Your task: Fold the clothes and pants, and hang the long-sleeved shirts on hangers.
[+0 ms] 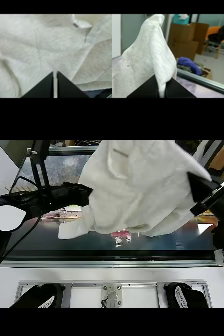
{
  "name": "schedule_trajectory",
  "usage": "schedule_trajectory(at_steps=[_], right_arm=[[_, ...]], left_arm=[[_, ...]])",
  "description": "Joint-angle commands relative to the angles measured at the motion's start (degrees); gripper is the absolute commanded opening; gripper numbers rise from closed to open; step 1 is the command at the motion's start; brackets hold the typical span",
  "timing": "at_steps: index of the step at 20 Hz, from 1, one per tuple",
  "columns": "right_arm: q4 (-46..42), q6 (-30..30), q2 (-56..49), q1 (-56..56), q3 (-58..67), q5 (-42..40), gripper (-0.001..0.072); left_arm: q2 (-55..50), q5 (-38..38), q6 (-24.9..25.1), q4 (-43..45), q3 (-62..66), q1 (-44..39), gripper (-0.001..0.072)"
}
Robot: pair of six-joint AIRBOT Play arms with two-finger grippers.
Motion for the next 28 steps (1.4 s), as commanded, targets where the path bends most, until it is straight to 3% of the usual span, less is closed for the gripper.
schedule_trajectory(at_steps=[1,5,11,15,19,28], right_arm=[[-0.04,-3.39,1.73,-5.11,1.53,-10.29,0.0016],[-4.87,-3.34,5.73,-15.96,1.95,-17.18,0.0016],[-5.16,-3.37,13.60,-31.89,1.95,-32.09,0.0016],[-5.14,-3.37,13.20,-36.63,2.14,-37.77,0.0016],[-5.14,-3.37,4.74,-36.59,7.89,-39.87,0.0016],[-5.16,-6.40,-18.71,-36.50,34.71,-41.57,0.0016]], left_arm=[[-0.04,-1.11,0.13,0.07,0.55,1.57,0.0012],[-0.04,-1.16,0.55,0.13,0.48,1.57,0.0012],[-0.04,-1.14,2.67,0.15,0.48,1.60,0.0012],[-0.04,-1.16,2.71,0.15,0.48,1.60,0.0012],[-0.04,-1.14,2.71,0.15,0.48,1.60,0.0012],[-4.15,-1.42,2.54,-0.39,0.50,1.57,0.0013]])
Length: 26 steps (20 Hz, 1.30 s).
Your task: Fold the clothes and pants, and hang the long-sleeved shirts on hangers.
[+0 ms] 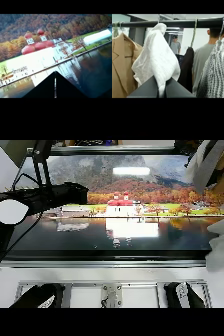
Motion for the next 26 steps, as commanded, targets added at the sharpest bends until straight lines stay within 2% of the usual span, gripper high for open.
schedule_trajectory(at_steps=[1,11,17,26], right_arm=[[-0.07,-1.31,-8.13,-0.04,9.75,-2.69,0.0016],[-0.02,-1.27,-17.11,-0.07,13.88,-7.78,0.0016],[-0.02,-1.29,-18.27,-0.13,13.86,-11.85,0.0016],[-0.02,-1.29,-18.62,-0.13,13.81,-11.19,0.0018]], left_arm=[[-2.03,-0.09,-0.11,-0.22,0.07,0.04,0.0012],[-2.56,-2.95,-0.15,-0.26,0.07,0.04,0.0012],[-2.56,-5.95,-0.15,-0.26,0.07,0.04,0.0013],[-2.56,-6.14,-0.15,-0.28,0.07,0.04,0.0012]])
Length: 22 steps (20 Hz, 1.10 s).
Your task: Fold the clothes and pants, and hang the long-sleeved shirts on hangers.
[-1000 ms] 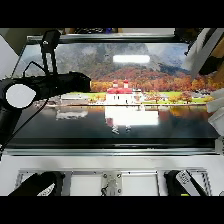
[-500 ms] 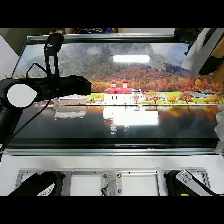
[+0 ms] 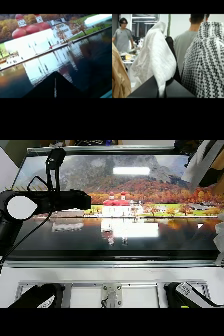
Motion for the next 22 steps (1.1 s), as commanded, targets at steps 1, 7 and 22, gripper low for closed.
schedule_trajectory(at_steps=[1,7,22], right_arm=[[-0.09,0.00,-0.11,0.00,-0.02,1.70,0.0019],[0.11,0.04,-1.36,0.00,-0.11,8.44,0.0034],[9.49,8.96,9.55,0.09,-0.15,39.21,0.0515]], left_arm=[[-0.02,-0.20,0.02,0.00,0.07,0.04,0.0013],[-0.02,-2.14,0.02,0.00,0.07,0.04,0.0012],[-0.02,-3.56,0.09,0.20,0.07,0.07,0.0012]])
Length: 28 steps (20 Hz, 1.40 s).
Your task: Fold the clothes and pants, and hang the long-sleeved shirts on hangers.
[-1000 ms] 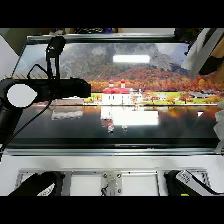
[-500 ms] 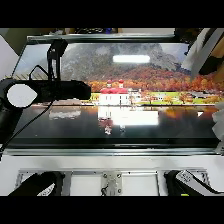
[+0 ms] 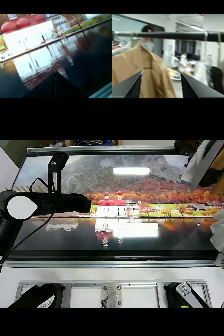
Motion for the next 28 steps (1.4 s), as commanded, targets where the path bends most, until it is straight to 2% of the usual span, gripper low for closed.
schedule_trajectory(at_steps=[1,3,4,7,10,13,17,21,22,23,24,28], right_arm=[[5.88,8.52,2.80,0.07,-0.02,23.15,0.0514],[4.26,15.85,2.16,1.25,-0.11,40.87,0.0509],[1.57,18.73,1.84,3.21,-0.26,46.99,0.0490],[-15.89,27.69,1.44,17.31,-1.53,57.46,0.0490],[-31.61,34.91,1.40,37.86,-6.78,57.42,0.0490],[-40.63,38.07,1.25,56.50,-16.52,50.75,0.0490],[-41.81,38.16,0.81,70.73,-27.74,37.40,0.0490],[-41.33,38.18,-0.28,73.94,-28.89,35.26,0.0489],[-41.13,38.16,-0.35,73.92,-28.89,35.26,0.0453],[-41.13,38.16,-0.35,73.90,-28.89,35.30,0.0214],[-41.16,38.16,-0.35,73.90,-28.89,35.28,0.0029],[-41.16,38.16,-0.35,73.85,-28.94,35.26,0.0026]], left_arm=[[0.00,-0.04,0.00,0.39,0.07,0.04,0.0013],[0.33,0.28,0.00,0.55,0.04,0.07,0.0012],[0.57,0.68,0.02,0.55,0.11,0.07,0.0012],[1.81,1.25,0.20,0.57,0.04,0.07,0.0012],[3.10,1.29,0.63,0.57,0.04,0.07,0.0012],[2.78,1.27,0.63,0.55,0.04,0.04,0.0013],[0.61,1.29,0.63,0.50,0.04,0.07,0.0012],[-1.05,1.11,0.61,-0.02,0.07,0.04,0.0012],[-1.36,1.09,0.61,-0.02,0.04,0.04,0.0013],[-1.64,1.07,0.61,-0.02,0.04,0.04,0.0013],[-1.92,1.07,0.61,-0.02,0.04,0.04,0.0012],[-2.27,0.17,0.61,0.04,0.07,0.04,0.0012]])
